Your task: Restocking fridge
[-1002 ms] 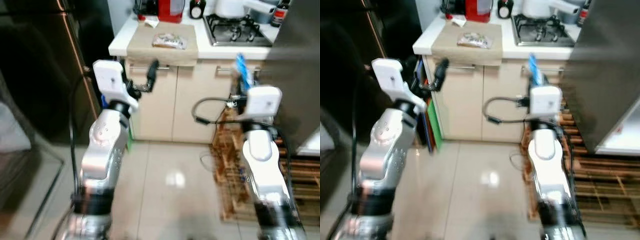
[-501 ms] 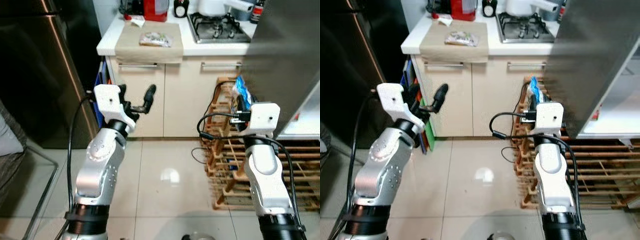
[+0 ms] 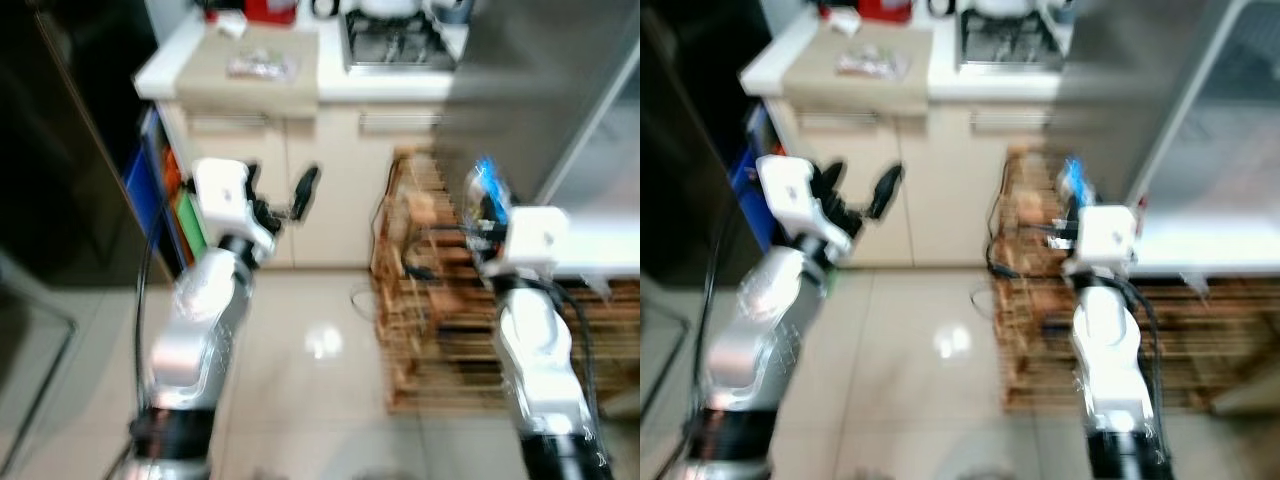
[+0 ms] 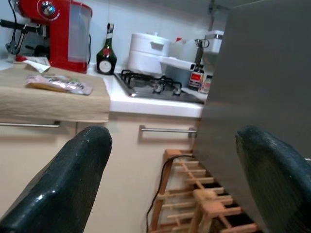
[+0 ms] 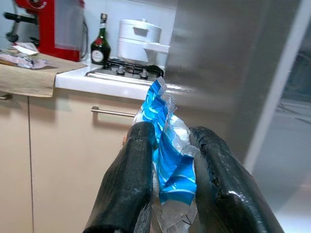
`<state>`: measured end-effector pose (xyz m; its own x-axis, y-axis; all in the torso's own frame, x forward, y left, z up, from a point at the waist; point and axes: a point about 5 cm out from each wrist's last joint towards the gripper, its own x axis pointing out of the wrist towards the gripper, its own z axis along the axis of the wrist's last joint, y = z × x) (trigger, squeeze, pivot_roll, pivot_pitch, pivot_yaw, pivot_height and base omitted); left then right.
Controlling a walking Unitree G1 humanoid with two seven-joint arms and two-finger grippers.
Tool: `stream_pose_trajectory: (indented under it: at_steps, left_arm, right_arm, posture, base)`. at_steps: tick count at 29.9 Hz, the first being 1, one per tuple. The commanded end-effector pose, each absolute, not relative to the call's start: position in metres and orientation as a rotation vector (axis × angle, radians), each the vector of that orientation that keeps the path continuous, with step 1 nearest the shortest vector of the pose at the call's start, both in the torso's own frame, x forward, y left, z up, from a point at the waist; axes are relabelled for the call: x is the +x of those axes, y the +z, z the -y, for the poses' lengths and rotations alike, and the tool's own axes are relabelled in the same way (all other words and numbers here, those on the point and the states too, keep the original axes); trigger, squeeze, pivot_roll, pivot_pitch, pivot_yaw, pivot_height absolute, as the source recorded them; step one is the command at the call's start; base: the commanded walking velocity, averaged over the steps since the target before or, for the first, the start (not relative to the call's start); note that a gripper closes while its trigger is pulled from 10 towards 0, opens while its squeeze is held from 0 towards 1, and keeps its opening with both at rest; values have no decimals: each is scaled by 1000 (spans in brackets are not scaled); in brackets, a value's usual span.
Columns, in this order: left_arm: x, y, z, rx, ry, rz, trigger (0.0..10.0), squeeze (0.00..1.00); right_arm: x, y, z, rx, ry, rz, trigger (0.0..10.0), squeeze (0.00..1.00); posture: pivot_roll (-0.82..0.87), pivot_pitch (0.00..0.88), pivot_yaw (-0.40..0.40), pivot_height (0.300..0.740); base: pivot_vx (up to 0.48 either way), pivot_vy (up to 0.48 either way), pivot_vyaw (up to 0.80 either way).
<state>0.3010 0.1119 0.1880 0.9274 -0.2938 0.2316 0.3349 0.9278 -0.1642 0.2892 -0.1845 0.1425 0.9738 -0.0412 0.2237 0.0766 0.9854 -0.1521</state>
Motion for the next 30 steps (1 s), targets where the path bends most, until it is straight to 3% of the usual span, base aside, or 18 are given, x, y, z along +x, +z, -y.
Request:
stream_pose_trajectory:
  at_steps: [1, 14, 23, 30]
  left_arm:
    - [300, 192, -110, -206, -329, 226, 10000, 0]
    - [301, 193, -105, -163, -367, 247, 10000, 0]
    - [300, 192, -102, -176, -376, 239, 10000, 0]
    - [304, 190, -101, -172, -357, 228, 10000, 0]
  right_arm:
    - [287, 147, 189, -153, -58, 235, 0, 0]
    - [283, 146, 175, -154, 19, 233, 0, 0]
    - [280, 143, 181, -167, 9, 221, 0, 0]
    - [279, 144, 184, -179, -1, 218, 0, 0]
  posture:
    - [-133, 1, 42, 740]
    - [-142, 0, 50, 740]
    - [-149, 0, 48, 740]
    - [-155, 2, 48, 740]
  base:
    - [0, 0, 0]
    - [0, 0, -115]
    - [0, -455, -678]
    - [0, 0, 0]
